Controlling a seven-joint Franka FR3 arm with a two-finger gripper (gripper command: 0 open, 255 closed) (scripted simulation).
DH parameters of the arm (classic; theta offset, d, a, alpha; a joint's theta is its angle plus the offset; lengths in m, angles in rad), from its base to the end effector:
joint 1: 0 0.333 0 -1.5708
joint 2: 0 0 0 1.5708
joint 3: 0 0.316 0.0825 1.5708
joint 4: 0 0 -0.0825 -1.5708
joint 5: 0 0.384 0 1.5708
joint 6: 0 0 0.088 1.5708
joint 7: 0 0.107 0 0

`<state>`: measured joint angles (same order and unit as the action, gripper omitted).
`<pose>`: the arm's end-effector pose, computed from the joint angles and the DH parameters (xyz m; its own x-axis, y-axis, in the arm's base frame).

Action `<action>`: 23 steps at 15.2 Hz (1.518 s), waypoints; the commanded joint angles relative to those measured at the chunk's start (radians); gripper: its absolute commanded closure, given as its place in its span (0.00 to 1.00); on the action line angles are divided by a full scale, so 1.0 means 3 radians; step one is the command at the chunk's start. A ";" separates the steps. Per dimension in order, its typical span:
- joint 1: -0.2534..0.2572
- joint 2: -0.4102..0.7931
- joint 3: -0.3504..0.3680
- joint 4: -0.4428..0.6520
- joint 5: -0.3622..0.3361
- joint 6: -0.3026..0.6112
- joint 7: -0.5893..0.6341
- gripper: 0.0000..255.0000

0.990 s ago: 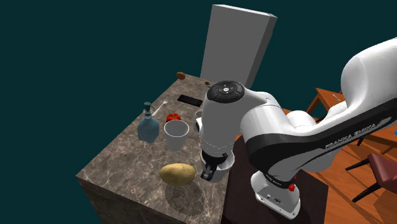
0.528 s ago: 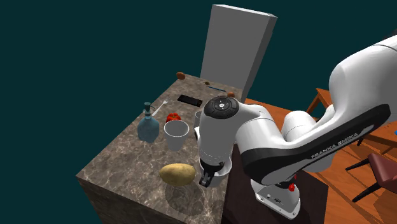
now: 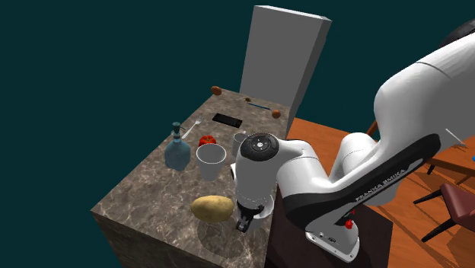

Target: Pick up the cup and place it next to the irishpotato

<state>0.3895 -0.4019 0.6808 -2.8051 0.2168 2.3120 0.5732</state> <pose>0.1855 0.2936 0.2849 0.9618 0.2675 -0.0574 0.2735 -0.9464 0.1720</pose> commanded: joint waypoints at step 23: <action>0.0053 -0.0194 -0.0080 0.0178 0.0033 -0.0356 -0.0040 0.00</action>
<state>0.4035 -0.4554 0.6590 -2.7521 0.2249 2.2110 0.5630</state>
